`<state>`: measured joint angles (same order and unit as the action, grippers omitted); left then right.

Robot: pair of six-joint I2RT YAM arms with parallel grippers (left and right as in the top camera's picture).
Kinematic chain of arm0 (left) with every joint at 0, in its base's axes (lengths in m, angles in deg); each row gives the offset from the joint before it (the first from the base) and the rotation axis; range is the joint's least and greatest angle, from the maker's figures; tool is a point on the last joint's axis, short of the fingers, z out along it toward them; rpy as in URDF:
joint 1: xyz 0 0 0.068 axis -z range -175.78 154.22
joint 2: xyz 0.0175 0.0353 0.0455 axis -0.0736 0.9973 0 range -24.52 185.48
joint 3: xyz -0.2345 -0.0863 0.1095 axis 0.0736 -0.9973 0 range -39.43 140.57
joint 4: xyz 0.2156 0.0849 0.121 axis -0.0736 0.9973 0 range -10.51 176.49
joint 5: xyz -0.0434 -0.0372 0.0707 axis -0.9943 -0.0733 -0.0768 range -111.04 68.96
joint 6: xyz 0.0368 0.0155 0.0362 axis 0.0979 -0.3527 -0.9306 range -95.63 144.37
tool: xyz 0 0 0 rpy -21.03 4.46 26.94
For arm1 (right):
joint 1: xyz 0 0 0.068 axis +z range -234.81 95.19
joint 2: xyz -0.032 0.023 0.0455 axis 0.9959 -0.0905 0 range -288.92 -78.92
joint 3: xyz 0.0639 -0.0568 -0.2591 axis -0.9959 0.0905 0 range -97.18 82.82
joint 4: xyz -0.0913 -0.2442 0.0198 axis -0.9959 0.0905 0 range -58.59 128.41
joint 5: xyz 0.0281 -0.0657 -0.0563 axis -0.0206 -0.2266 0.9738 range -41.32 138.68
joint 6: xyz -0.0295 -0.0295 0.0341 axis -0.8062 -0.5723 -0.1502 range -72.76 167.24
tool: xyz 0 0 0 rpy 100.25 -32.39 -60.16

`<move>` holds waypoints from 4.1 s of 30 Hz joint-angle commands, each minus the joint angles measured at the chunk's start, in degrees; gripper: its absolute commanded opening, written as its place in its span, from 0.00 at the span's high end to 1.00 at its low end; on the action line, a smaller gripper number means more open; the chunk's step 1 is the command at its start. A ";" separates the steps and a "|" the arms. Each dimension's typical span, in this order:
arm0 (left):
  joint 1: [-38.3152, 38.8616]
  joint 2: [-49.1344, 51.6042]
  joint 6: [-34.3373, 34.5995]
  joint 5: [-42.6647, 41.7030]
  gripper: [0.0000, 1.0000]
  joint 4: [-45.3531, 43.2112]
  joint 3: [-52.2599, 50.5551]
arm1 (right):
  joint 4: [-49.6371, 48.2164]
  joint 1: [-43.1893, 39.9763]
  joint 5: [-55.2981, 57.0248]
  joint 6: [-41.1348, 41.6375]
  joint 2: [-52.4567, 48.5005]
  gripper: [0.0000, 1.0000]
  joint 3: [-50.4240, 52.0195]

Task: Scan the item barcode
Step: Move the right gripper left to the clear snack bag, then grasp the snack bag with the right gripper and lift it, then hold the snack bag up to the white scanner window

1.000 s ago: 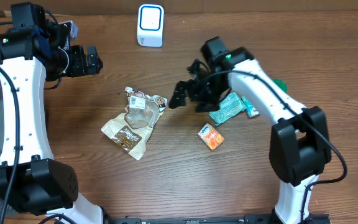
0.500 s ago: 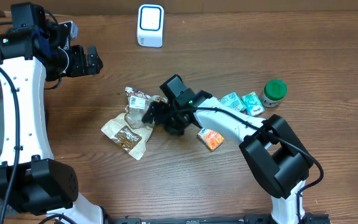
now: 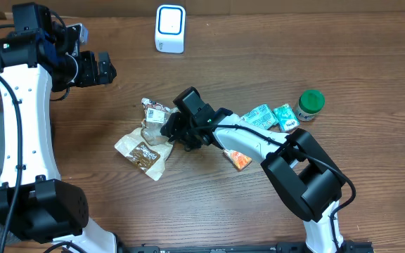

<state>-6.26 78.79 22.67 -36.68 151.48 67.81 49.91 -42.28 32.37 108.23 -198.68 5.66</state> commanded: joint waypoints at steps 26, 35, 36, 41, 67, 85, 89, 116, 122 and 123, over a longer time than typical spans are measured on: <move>0.37 0.50 -0.92 -0.44 0.00 -0.07 0.15 | 17.31 -17.29 -16.61 -42.27 -0.11 0.37 -14.78; 0.37 0.50 -0.92 -0.46 0.00 -0.07 0.15 | 19.76 -17.81 -13.09 -21.14 -0.22 0.32 -10.62; 0.37 0.50 -0.92 -0.44 0.00 -0.09 0.15 | 19.10 -17.51 -13.09 -18.84 -0.24 0.32 -9.60; 0.37 0.50 -0.92 -0.44 0.00 -0.07 0.15 | 10.47 -14.78 -13.07 -13.44 -0.39 0.32 -3.87; 0.37 0.50 -0.92 -0.46 0.00 -0.07 0.15 | -6.71 -16.33 -21.84 -21.73 -2.89 0.96 0.52; 0.37 0.50 -0.92 -0.44 0.00 -0.07 0.15 | 50.23 -17.94 -18.36 -73.31 4.81 0.96 -35.78; 0.37 0.50 -0.90 -0.46 0.00 -0.07 0.15 | 49.29 -17.53 -18.71 -76.22 7.39 0.96 -37.27; 0.37 0.50 -0.92 -0.44 0.00 -0.07 0.15 | -15.45 -13.16 50.25 -115.97 -12.74 0.96 -37.18; 0.37 0.50 -0.92 -0.44 0.00 -0.07 0.15 | -30.56 -13.94 51.54 -132.82 -21.35 0.96 -37.18; 0.37 0.50 -0.92 -0.44 0.00 -0.07 0.15 | -31.69 -13.97 51.69 -135.21 -22.34 0.96 -37.18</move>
<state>-6.26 78.79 22.67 -36.70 151.48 67.79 21.19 -55.90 80.63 -14.49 -219.62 -30.65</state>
